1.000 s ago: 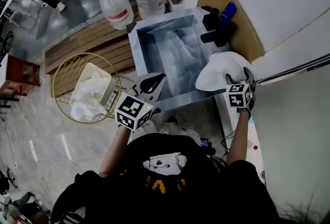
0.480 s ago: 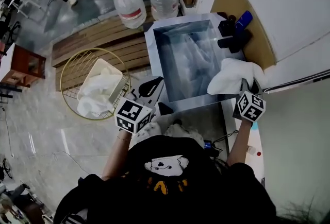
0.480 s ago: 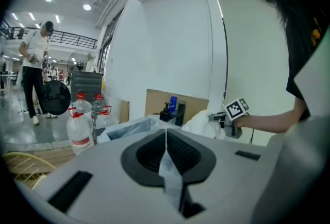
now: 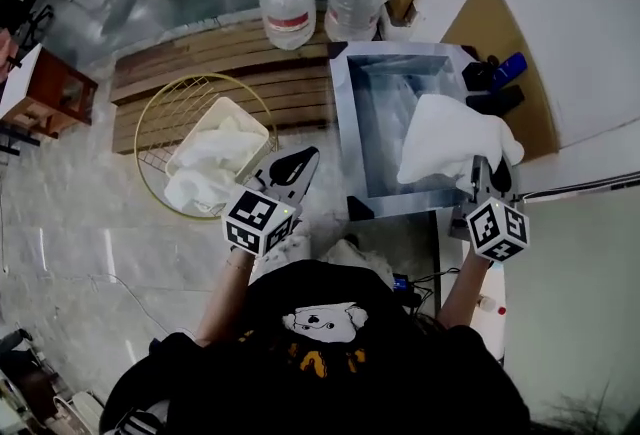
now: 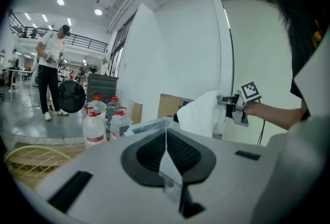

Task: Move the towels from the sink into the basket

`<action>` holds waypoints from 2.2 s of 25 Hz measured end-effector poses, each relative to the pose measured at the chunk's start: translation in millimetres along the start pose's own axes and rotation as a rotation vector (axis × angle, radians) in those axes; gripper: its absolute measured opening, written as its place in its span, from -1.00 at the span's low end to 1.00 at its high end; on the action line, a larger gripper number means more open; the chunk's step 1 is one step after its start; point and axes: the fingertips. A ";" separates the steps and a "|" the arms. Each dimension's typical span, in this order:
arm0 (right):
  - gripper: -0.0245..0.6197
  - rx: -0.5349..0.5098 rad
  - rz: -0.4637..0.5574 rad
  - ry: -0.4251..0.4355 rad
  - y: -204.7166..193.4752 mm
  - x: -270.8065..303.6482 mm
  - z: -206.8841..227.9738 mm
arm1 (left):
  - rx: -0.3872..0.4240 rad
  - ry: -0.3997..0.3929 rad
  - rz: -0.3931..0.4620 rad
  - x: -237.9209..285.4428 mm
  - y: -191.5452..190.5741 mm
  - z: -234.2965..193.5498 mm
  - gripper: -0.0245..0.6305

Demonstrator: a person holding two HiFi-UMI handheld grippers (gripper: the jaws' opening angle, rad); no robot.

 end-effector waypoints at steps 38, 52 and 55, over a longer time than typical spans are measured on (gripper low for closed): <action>-0.59 -0.445 -0.692 0.703 -416.4 195.1 -565.7 | -0.158 0.544 0.046 -300.6 -48.0 -280.4 -0.90; -0.24 -0.289 -0.797 0.734 -429.6 156.5 -555.9 | -0.196 0.532 0.001 -306.6 -74.6 -286.5 -0.90; -0.36 -0.213 -0.698 0.735 -383.7 141.1 -547.0 | -0.192 0.503 0.010 -298.8 -70.7 -278.8 -0.90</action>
Point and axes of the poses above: the fingertips, and each gripper's own axes: x forward along the fingers, z to its right, y out of its top, and after that the axes turned 10 degrees about z, right-handed
